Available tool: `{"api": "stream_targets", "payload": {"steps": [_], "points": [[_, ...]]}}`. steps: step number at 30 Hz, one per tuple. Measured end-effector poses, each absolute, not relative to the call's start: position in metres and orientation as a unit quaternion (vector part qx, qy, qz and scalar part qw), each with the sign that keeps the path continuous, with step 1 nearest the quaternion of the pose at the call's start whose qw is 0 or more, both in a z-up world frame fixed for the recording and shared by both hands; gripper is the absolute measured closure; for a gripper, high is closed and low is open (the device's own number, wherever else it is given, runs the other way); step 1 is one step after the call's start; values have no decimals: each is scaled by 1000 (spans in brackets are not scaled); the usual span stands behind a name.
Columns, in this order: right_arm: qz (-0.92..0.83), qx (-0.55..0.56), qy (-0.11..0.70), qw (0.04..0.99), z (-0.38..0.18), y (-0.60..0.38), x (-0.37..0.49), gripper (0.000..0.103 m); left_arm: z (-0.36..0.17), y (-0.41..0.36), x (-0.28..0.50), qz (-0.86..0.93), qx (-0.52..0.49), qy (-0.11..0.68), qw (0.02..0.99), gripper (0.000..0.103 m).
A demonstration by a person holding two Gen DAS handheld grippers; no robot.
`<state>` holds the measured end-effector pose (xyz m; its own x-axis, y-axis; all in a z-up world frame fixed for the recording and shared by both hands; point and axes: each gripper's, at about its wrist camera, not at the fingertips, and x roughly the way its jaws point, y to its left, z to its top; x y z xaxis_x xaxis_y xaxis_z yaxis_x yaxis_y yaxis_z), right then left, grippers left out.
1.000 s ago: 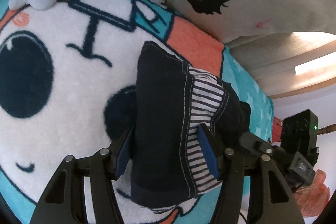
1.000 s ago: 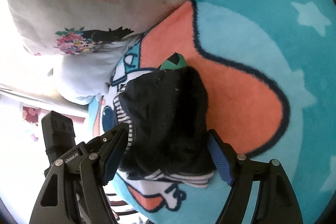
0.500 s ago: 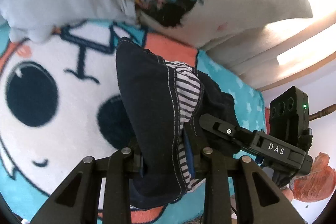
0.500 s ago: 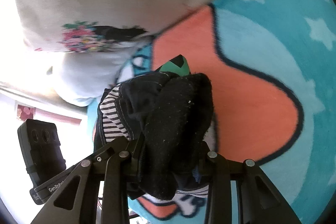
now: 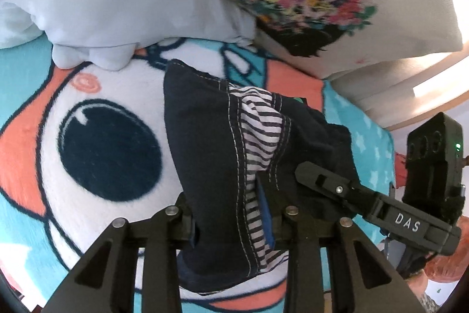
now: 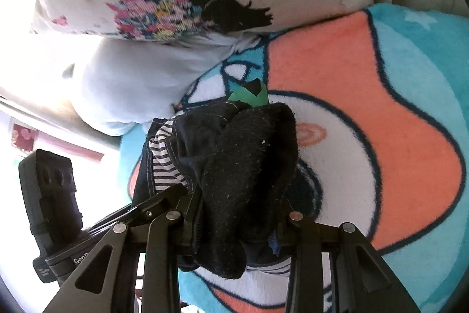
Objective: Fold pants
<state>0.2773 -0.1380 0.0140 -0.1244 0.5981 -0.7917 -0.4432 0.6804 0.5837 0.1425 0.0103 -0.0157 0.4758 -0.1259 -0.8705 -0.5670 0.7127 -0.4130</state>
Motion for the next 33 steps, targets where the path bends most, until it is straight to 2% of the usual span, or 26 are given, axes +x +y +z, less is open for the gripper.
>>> {"api": "stream_targets", "payload": {"steps": [5, 8, 15, 18, 24, 29, 32, 33], "points": [[359, 14, 631, 688, 5, -127, 275, 55, -24, 22, 130, 152, -360, 497, 775, 69], [350, 16, 611, 710, 20, -137, 269, 48, -12, 21, 118, 162, -354, 489, 780, 69], [338, -27, 545, 766, 65, -145, 234, 48, 39, 7, 85, 219, -292, 457, 811, 64], [346, -59, 539, 766, 61, -126, 217, 48, 59, 6, 69, 238, -269, 437, 825, 62], [311, -105, 580, 745, 16, -95, 202, 48, 82, 1, 43, 258, -227, 411, 844, 54], [309, -80, 563, 763, 43, -105, 189, 47, 88, -4, 33, 250, -211, 400, 856, 52], [289, -87, 538, 787, 64, -114, 174, 35, 93, -5, 29, 245, -211, 393, 861, 52], [282, -86, 535, 791, 67, -116, 171, 35, 94, -5, 29, 244, -211, 391, 862, 52]]}}
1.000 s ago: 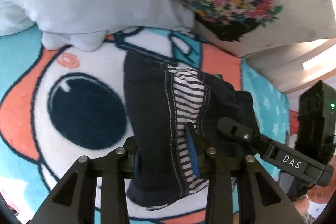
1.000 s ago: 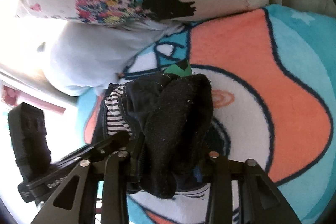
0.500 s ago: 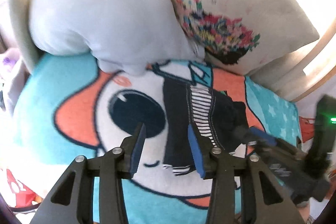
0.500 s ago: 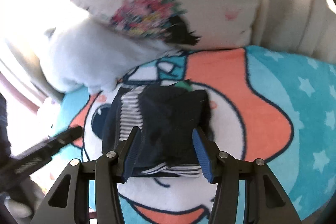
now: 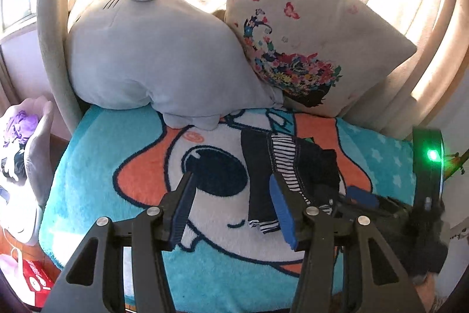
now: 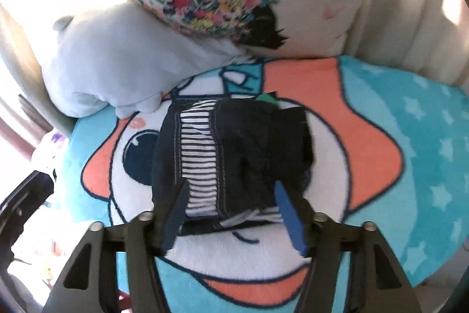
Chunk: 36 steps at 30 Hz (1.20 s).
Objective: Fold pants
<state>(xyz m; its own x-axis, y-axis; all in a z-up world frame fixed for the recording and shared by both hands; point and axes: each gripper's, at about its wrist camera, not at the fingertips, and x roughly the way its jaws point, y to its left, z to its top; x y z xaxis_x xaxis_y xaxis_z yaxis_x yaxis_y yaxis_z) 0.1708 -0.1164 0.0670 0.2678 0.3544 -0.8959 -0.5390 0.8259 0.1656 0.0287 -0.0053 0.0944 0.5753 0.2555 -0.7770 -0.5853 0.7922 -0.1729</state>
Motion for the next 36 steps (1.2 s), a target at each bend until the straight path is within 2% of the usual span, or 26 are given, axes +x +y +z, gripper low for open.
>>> {"api": "stream_targets", "payload": {"steps": [2, 5, 22, 25, 28, 30, 32, 36], "points": [[269, -86, 536, 796, 68, -123, 162, 35, 96, -6, 28, 242, -209, 387, 865, 51], [253, -99, 547, 792, 58, -129, 152, 35, 98, -7, 26, 238, -212, 381, 868, 45], [243, -130, 564, 778, 42, -131, 135, 32, 100, -21, 27, 232, -190, 370, 879, 42], [243, -132, 567, 776, 38, -131, 135, 32, 107, -24, 24, 255, -171, 357, 882, 34], [242, -134, 567, 776, 37, -130, 135, 32, 122, -27, 14, 290, -154, 318, 889, 21], [242, -135, 565, 777, 38, -130, 136, 32, 134, -26, 5, 300, -157, 285, 897, 7], [243, -136, 562, 779, 41, -129, 136, 32, 147, -25, -1, 311, -159, 259, 900, 0], [244, -143, 550, 786, 48, -128, 135, 32, 156, -21, 0, 328, -156, 270, 892, 0]]}}
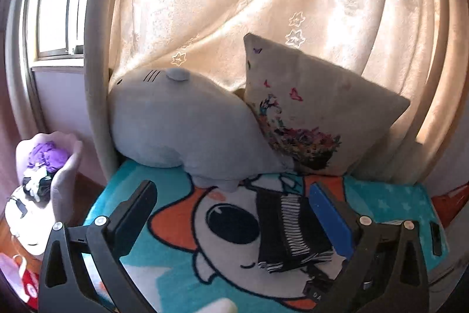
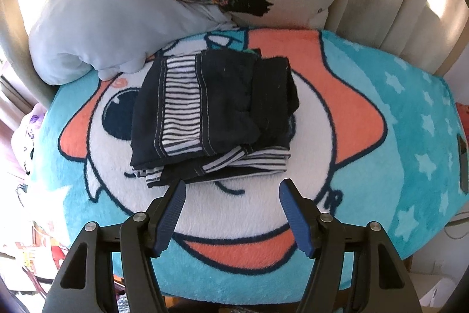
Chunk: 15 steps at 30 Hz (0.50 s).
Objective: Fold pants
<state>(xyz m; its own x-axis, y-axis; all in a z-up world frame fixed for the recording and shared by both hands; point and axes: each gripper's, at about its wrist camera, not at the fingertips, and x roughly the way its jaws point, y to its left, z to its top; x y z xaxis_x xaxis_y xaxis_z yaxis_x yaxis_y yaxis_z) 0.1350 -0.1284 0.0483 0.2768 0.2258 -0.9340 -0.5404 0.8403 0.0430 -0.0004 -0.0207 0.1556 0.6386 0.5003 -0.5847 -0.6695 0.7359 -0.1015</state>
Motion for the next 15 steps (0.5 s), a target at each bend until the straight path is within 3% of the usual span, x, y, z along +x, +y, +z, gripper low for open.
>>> {"api": "stream_targets", "payload": {"steps": [15], "points": [[248, -171, 540, 786, 48, -121, 128, 32, 96, -24, 24, 235, -189, 403, 864, 0]]}}
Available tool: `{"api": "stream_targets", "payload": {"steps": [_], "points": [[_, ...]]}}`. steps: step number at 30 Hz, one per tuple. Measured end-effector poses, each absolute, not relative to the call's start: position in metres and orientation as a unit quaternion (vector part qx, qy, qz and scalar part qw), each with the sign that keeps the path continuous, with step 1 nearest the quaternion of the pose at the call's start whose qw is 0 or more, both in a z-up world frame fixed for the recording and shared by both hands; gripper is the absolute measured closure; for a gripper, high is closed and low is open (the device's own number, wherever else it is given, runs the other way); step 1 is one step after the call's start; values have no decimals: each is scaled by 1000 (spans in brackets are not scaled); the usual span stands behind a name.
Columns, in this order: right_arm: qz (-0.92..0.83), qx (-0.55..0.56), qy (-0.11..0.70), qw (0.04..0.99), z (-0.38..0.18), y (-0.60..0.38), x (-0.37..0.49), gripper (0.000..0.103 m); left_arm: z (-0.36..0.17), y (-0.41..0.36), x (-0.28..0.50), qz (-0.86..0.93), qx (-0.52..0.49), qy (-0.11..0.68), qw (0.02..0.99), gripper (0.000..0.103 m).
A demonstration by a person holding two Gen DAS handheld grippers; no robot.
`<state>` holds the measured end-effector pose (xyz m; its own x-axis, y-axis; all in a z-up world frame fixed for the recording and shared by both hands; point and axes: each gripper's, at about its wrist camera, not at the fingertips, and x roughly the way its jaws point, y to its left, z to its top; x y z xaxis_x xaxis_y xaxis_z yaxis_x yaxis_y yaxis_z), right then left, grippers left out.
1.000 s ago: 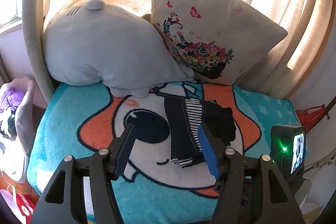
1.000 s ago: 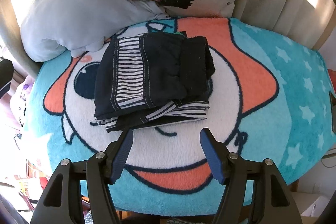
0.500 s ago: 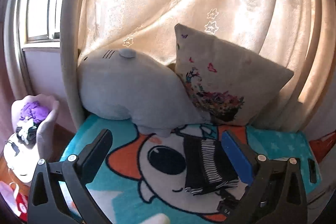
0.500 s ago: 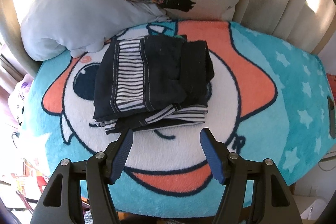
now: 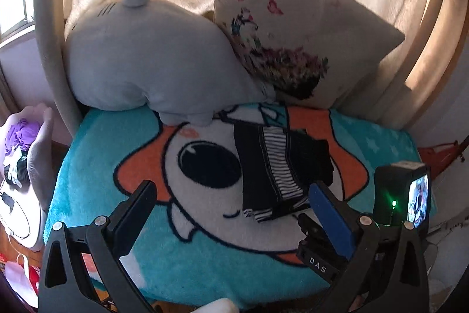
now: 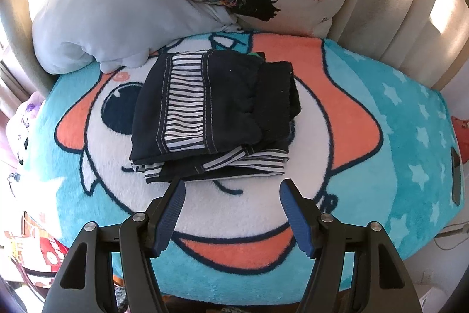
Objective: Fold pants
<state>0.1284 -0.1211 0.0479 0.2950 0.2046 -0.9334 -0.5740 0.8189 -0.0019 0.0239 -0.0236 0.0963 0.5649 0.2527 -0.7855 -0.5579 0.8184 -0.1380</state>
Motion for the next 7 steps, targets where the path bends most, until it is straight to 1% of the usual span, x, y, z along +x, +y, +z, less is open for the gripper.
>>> {"api": "stream_targets", "payload": {"steps": [7], "points": [[248, -174, 553, 776, 36, -117, 125, 31, 78, -16, 24, 243, -197, 427, 848, 0]]}}
